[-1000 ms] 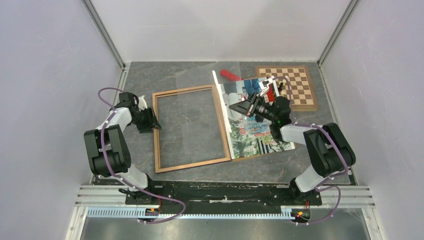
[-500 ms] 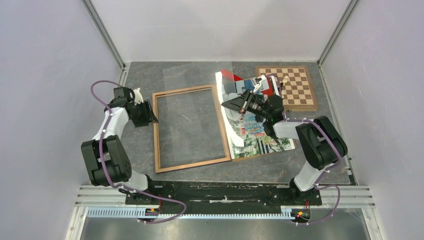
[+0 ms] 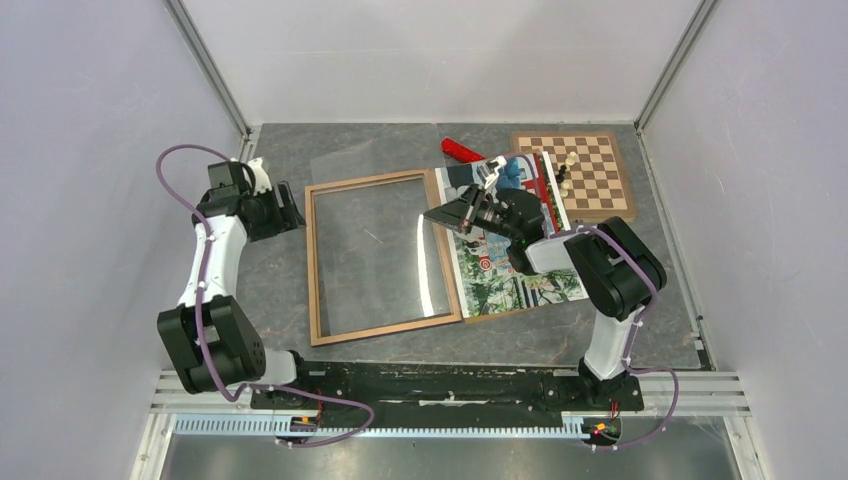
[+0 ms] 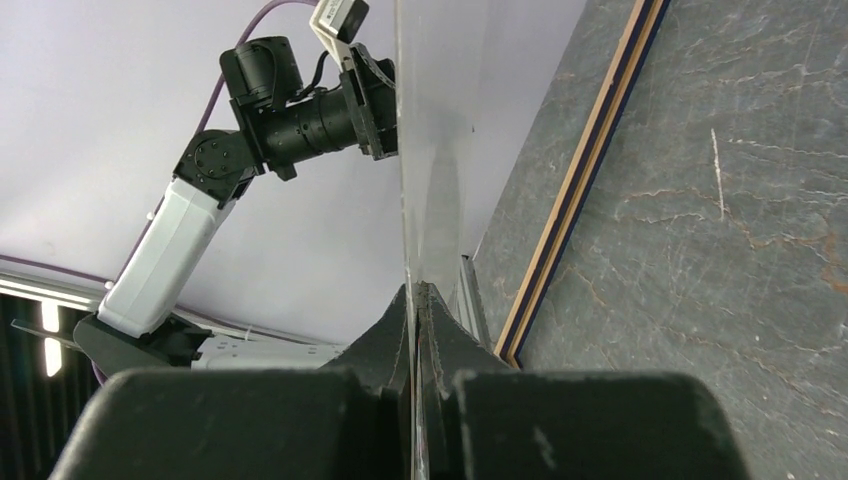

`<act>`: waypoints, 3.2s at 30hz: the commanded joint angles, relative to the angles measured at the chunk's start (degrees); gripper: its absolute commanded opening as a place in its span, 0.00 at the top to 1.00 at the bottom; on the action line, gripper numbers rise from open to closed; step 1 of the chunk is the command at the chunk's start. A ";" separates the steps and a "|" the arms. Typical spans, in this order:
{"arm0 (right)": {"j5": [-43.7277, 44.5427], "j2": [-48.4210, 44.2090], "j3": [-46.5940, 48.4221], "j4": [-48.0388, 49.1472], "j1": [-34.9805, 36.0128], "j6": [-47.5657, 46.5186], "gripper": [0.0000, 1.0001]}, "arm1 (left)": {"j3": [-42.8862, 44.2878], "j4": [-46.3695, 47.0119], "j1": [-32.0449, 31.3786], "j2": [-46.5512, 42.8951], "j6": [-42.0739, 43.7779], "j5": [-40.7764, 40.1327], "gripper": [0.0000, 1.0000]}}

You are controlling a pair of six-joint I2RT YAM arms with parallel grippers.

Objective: Put the photo into the frame

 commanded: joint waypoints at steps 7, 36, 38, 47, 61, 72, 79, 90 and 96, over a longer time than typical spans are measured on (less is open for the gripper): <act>2.22 6.42 4.85 4.68 3.03 2.43 1.00 | 4.34 -1.25 0.77 -4.06 2.66 -2.14 0.20; 5.55 16.34 8.76 7.32 5.29 6.62 1.00 | 2.33 0.25 0.77 -6.73 1.10 -0.96 0.21; 5.71 17.11 9.41 7.41 5.47 6.93 1.00 | 2.17 0.56 0.77 -6.77 1.13 -0.88 0.21; 6.68 19.21 10.42 6.71 5.65 6.67 1.00 | 1.97 0.97 0.76 -6.51 0.96 -0.70 0.21; 7.88 21.05 10.59 7.72 5.65 6.63 1.00 | 1.62 1.30 0.76 -6.48 0.88 -0.25 0.21; 7.55 22.41 11.91 6.71 5.65 5.84 1.00 | 1.30 1.56 0.77 -6.58 0.88 0.01 0.21; 6.79 23.19 13.00 5.53 5.65 5.37 1.00 | 1.18 1.67 0.76 -6.69 0.96 0.16 0.21; 5.03 24.48 15.68 2.41 5.57 4.14 1.00 | 0.67 1.91 0.71 -7.02 1.04 0.45 0.21; 4.26 24.74 16.43 0.69 5.46 2.92 1.00 | 0.46 2.13 0.74 -7.00 1.05 0.62 0.21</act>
